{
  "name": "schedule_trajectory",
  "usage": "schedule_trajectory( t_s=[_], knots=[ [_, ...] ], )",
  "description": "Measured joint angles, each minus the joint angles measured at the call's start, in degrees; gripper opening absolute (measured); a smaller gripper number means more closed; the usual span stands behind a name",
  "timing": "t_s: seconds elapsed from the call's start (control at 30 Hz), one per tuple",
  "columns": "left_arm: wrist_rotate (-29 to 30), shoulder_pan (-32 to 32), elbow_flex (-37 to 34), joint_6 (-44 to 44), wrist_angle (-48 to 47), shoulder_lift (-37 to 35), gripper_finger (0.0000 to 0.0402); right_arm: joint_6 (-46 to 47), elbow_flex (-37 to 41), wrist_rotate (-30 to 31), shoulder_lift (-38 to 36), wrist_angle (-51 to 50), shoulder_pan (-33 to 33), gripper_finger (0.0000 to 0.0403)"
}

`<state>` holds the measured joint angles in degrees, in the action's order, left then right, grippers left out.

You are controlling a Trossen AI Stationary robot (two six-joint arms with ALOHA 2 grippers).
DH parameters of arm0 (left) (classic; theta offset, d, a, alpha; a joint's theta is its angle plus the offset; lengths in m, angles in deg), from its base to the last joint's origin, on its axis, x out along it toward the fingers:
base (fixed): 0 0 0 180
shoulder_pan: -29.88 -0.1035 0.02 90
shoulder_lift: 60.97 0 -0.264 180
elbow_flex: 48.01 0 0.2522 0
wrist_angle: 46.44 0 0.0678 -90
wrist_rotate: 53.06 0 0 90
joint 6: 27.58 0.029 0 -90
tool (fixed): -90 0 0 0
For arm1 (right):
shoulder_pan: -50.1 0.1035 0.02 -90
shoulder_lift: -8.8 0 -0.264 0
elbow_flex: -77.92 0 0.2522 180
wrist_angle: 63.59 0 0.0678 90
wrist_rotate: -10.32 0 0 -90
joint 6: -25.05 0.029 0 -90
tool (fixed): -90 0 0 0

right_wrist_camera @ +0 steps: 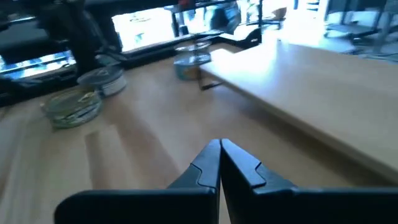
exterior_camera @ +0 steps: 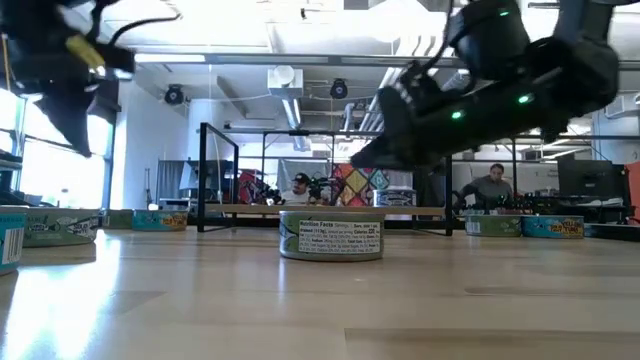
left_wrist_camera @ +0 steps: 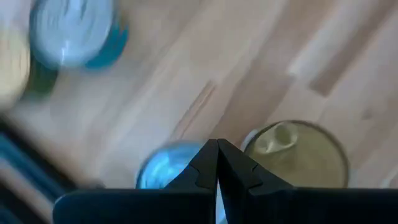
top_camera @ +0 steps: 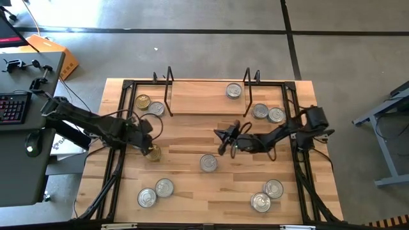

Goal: Stack canned seafood by type on shelf
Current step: Put the blue tuna can on the shelf aligned with the other blue tuna can

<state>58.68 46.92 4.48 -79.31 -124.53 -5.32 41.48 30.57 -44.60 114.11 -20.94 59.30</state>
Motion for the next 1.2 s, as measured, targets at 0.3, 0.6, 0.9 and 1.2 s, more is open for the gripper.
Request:
schedule_trajectory(
  t_s=[0.3,0.6,0.9,1.2],
  knots=[
    [-0.07,-0.05,-8.01,-12.43,3.31,1.47,0.0000,-10.41,-7.68,-16.23,4.15,-5.15,2.27,0.0000],
    [-1.10,-5.97,-12.58,-4.01,19.87,7.03,0.0000,-15.12,-9.96,-16.03,3.99,-6.19,3.61,0.0000],
    [-0.77,-6.97,-12.85,8.83,40.10,8.41,0.0000,-12.40,-9.90,-16.03,3.97,-7.29,3.61,0.0000],
    [-0.19,-6.97,-7.82,16.42,36.15,6.30,0.0000,-11.31,-9.88,-16.03,3.97,-7.97,3.61,0.0000]
  ],
)
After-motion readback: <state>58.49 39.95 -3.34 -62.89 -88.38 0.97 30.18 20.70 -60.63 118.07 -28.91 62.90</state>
